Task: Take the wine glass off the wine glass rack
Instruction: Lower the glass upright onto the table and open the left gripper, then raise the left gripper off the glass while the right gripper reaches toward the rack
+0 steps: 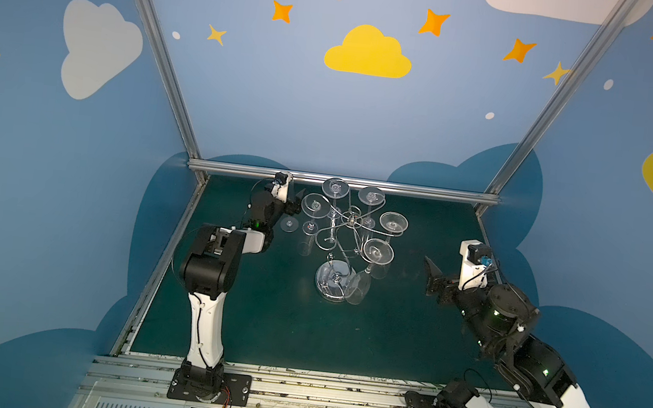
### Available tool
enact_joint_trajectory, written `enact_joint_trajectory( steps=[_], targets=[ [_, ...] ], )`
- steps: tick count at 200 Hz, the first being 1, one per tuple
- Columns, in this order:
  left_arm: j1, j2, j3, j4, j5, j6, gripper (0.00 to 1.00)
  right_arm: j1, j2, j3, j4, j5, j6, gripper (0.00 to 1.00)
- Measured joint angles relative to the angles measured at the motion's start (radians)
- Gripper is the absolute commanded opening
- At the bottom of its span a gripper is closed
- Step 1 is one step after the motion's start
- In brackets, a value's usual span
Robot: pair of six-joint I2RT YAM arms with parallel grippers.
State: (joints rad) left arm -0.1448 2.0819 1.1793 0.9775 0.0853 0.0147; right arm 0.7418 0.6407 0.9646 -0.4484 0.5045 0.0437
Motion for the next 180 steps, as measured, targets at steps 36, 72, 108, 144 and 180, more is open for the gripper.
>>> enact_joint_trajectory(
  steps=[36, 72, 108, 144, 180],
  targets=[
    [-0.002, -0.038, -0.043, 0.000, -0.025, 0.001, 0.99, -0.004, -0.001, 0.000, 0.000, -0.006, -0.018, 0.90],
    [-0.003, -0.155, -0.111, -0.004, -0.036, -0.009, 0.99, -0.005, -0.007, 0.002, 0.000, -0.024, -0.042, 0.90],
    [-0.010, -0.308, -0.167, -0.052, -0.060, -0.025, 0.99, -0.007, -0.023, 0.011, 0.002, -0.051, -0.049, 0.91],
    [-0.016, -0.509, -0.229, -0.186, -0.147, -0.073, 0.99, -0.007, -0.026, 0.044, 0.001, -0.085, -0.045, 0.90],
    [-0.009, -0.793, -0.241, -0.506, -0.284, -0.204, 0.99, -0.007, -0.025, 0.078, -0.008, -0.132, -0.018, 0.90]
  ],
)
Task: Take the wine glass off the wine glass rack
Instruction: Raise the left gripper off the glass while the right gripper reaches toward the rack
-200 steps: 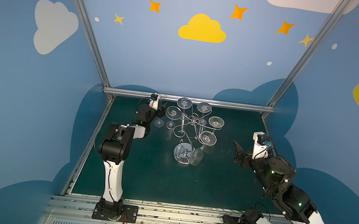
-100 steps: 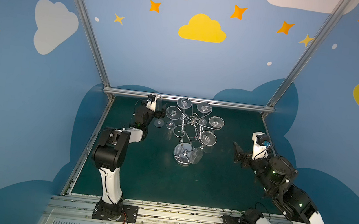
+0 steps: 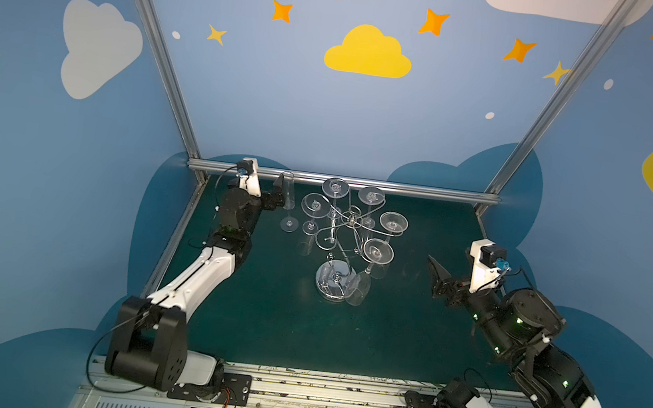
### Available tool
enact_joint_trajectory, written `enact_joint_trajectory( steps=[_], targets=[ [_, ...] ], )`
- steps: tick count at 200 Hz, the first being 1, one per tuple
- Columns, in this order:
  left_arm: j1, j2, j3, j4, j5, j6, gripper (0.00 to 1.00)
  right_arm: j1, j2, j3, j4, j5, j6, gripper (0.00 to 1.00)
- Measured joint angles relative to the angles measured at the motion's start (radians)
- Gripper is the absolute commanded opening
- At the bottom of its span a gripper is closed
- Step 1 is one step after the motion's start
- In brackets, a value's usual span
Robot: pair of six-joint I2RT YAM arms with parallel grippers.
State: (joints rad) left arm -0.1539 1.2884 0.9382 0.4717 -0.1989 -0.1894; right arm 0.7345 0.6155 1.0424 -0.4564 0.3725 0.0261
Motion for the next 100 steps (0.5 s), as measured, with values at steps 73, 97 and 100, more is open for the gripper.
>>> enact_joint_trajectory(
  steps=[73, 97, 100],
  targets=[
    [0.023, -0.569, -0.140, -0.438, 0.124, -0.291, 1.00, -0.001, 0.080, 0.026, -0.029, -0.085, 0.065, 0.90],
    [0.023, -0.671, -0.174, -0.547, 0.192, -0.354, 0.99, -0.003, 0.135, 0.039, -0.034, -0.117, 0.084, 0.90],
    [0.023, -0.682, -0.176, -0.562, 0.200, -0.360, 0.99, -0.004, 0.145, 0.043, -0.034, -0.121, 0.088, 0.90]
  ],
)
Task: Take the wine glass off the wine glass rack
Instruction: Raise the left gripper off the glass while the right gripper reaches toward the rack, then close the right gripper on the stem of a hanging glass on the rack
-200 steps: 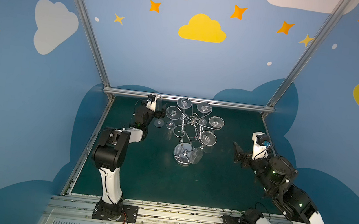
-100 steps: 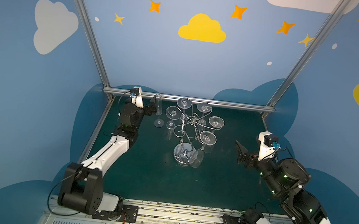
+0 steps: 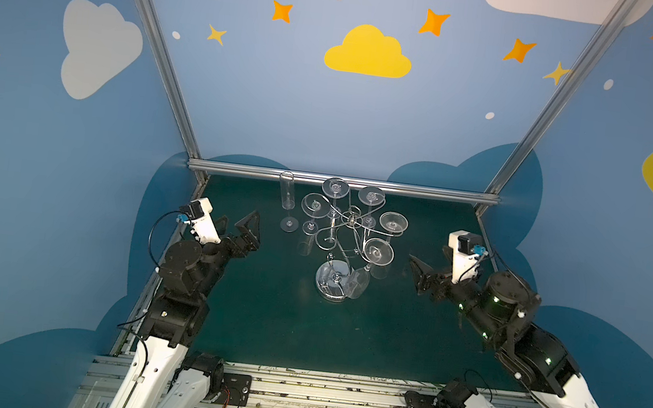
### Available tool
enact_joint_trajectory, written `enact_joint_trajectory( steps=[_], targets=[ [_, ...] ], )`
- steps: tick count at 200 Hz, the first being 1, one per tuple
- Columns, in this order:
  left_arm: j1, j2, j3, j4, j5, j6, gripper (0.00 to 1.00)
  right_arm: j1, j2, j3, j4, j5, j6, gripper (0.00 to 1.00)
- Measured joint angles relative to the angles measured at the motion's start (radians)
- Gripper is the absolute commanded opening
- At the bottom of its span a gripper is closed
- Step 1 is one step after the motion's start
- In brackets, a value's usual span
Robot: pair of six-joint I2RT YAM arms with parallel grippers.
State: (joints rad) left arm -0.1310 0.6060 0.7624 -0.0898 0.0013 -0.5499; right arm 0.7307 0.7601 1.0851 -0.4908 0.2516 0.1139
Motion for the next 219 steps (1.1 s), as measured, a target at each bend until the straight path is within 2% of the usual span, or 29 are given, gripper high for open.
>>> enact_joint_trajectory(
  steps=[31, 58, 112, 159, 187, 219],
  targets=[
    [0.000, -0.069, -0.003, -0.100, 0.070, -0.042, 0.99, -0.019, 0.090, 0.054, -0.002, -0.039, 0.036, 0.90],
    [0.000, -0.090, -0.022, -0.142, 0.118, -0.068, 0.99, -0.066, 0.152, 0.113, -0.011, -0.124, 0.090, 0.90],
    [0.000, -0.143, -0.106, -0.158, 0.131, -0.103, 0.99, -0.206, 0.262, 0.251, -0.066, -0.443, 0.251, 0.88],
    [0.000, -0.148, -0.118, -0.160, 0.133, -0.117, 1.00, -0.325, 0.292, 0.220, -0.073, -0.741, 0.415, 0.73],
    [0.000, -0.169, -0.120, -0.173, 0.121, -0.117, 0.99, -0.365, 0.290, 0.150, -0.042, -0.846, 0.496, 0.58],
    [0.000, -0.200, -0.140, -0.183, 0.117, -0.129, 0.99, -0.389, 0.290, 0.076, 0.031, -0.942, 0.592, 0.48]
  ],
)
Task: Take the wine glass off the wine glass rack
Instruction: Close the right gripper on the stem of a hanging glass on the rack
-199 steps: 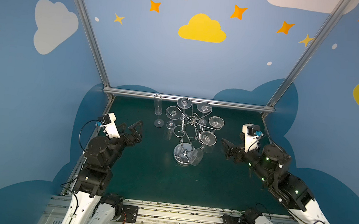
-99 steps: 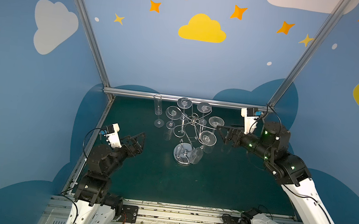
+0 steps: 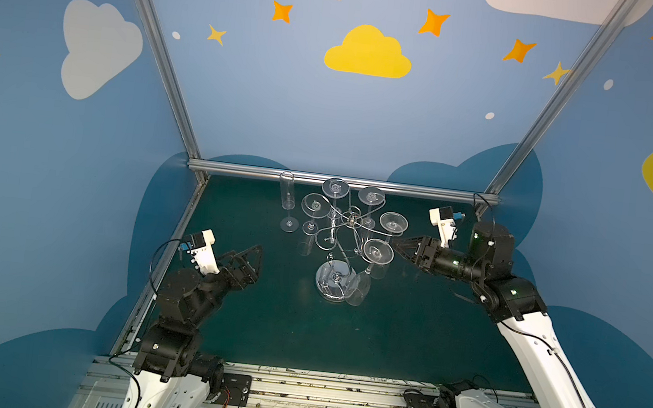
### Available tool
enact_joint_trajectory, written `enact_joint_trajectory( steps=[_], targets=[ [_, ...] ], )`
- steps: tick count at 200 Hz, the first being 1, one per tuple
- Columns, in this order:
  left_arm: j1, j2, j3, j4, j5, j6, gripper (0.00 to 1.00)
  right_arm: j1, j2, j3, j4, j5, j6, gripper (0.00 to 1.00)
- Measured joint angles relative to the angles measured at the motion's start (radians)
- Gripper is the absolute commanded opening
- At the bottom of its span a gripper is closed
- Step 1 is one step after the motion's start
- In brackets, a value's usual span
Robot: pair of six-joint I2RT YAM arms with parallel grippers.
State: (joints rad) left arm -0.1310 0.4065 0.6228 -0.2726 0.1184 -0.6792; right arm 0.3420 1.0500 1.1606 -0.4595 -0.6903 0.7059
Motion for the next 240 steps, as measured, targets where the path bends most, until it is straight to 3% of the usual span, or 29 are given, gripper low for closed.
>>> enact_joint_trajectory(
  steps=[113, 240],
  targets=[
    [0.000, -0.035, -0.034, -0.026, -0.007, -0.029, 1.00, 0.000, 0.006, -0.067, 0.146, -0.121, 0.134, 0.27],
    [0.000, -0.037, -0.036, -0.027, -0.011, -0.032, 0.99, 0.013, 0.013, -0.085, 0.165, -0.141, 0.156, 0.15]
  ],
)
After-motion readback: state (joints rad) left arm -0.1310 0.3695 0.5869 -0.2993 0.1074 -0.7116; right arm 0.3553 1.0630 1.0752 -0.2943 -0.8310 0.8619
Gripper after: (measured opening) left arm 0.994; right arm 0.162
